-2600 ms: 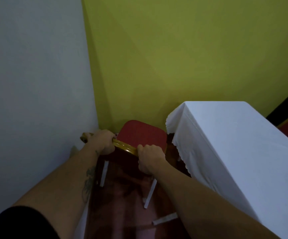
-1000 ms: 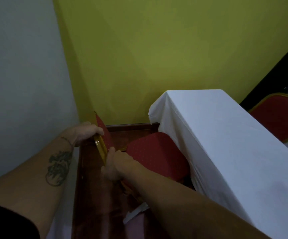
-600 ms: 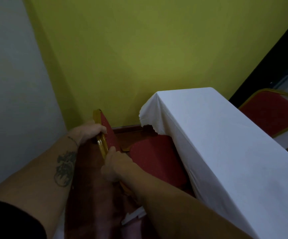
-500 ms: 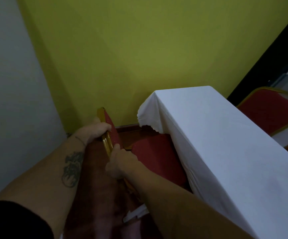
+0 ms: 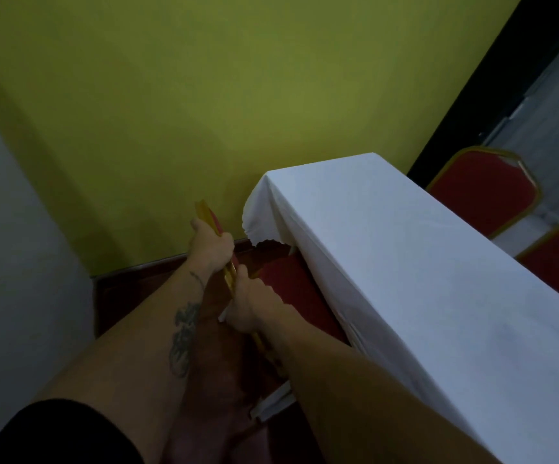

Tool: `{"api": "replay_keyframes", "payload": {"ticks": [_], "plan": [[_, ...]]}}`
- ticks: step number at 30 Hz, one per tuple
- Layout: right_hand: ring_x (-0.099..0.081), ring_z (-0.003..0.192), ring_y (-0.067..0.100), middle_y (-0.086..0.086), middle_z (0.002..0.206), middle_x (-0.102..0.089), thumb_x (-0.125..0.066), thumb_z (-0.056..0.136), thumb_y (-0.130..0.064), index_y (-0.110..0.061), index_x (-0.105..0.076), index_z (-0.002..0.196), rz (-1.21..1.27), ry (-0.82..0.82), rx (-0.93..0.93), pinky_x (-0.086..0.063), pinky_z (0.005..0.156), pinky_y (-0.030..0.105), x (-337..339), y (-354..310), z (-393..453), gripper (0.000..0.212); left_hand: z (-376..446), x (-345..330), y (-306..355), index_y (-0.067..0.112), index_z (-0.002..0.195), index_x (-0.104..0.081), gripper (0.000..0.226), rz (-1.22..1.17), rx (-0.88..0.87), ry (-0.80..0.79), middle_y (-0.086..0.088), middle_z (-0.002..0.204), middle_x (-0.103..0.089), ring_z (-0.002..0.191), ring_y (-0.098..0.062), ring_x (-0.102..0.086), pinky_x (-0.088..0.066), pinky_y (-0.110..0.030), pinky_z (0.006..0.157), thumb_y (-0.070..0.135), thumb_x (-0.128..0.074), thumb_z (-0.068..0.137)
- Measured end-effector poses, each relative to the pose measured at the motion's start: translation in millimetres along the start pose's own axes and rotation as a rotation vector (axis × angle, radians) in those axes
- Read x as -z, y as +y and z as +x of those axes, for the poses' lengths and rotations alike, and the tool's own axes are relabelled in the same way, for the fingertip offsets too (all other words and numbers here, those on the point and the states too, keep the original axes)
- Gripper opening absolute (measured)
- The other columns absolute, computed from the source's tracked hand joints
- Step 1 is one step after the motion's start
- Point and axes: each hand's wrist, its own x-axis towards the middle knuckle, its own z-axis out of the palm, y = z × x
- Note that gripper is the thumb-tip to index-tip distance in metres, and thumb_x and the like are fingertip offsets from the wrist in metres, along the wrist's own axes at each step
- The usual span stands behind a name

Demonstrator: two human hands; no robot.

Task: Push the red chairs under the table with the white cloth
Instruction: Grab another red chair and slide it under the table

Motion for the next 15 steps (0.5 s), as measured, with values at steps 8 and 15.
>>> {"api": "replay_keyframes", "payload": {"ticks": [8, 15], "plan": [[-0.061, 0.108, 0.04, 0.021, 0.127, -0.058, -0.06, 0.094, -0.024, -0.026, -0.011, 0.156, 0.131, 0.057, 0.056, -0.052, 0.092, 0.054, 0, 9, 3, 0.078, 14, -7, 3, 0.006, 0.146, -0.003, 0.068, 0.195, -0.002, -0.015, -0.018, 0.108, -0.06, 0.082, -0.03, -0.059, -0.047, -0.04, 0.069, 0.022, -0.043, 0.094], [-0.059, 0.113, 0.037, 0.019, 0.133, -0.056, -0.053, 0.098, -0.042, -0.02, -0.019, 0.154, 0.144, -0.014, -0.011, -0.05, 0.096, 0.053, -12, 31, -34, 0.069, -41, 9, -16, 0.012, 0.148, 0.024, 0.109, 0.107, 0.08, -0.314, -0.006, 0.088, -0.058, 0.07, -0.019, -0.063, -0.051, -0.031, 0.052, 0.024, -0.064, 0.086]]}}
